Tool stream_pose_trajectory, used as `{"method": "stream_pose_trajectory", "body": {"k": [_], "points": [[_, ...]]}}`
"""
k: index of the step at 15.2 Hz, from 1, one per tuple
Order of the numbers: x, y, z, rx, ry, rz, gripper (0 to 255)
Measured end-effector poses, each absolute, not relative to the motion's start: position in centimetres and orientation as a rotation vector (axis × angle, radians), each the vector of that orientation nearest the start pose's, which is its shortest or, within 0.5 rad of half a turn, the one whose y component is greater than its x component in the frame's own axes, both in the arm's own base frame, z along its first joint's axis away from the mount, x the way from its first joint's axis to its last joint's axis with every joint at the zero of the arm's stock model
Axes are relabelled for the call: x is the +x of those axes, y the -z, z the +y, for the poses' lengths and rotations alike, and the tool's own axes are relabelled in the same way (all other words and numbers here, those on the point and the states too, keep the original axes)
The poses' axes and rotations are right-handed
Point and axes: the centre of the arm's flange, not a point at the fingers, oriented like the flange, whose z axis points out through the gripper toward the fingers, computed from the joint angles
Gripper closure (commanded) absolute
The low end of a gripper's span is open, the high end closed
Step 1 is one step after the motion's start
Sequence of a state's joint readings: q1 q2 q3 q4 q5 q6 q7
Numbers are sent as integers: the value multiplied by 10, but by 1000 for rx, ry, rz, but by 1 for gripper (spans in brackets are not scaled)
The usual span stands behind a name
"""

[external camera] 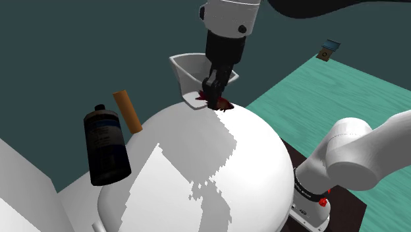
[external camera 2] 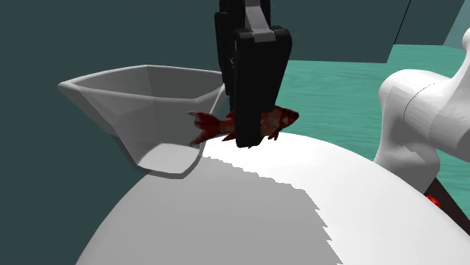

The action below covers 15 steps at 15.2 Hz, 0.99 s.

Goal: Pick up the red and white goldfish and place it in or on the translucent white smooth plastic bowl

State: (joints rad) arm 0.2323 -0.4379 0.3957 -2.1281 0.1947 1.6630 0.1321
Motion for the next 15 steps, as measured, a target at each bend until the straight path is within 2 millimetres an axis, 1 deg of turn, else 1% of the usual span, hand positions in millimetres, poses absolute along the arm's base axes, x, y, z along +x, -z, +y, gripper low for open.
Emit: {"method": "stream_pose_trajectory", "body": {"k": [6, 15], "points": [[322, -598, 285, -3059, -97, -674, 255], [319, -646, 285, -3059, -97, -674, 255]]}}
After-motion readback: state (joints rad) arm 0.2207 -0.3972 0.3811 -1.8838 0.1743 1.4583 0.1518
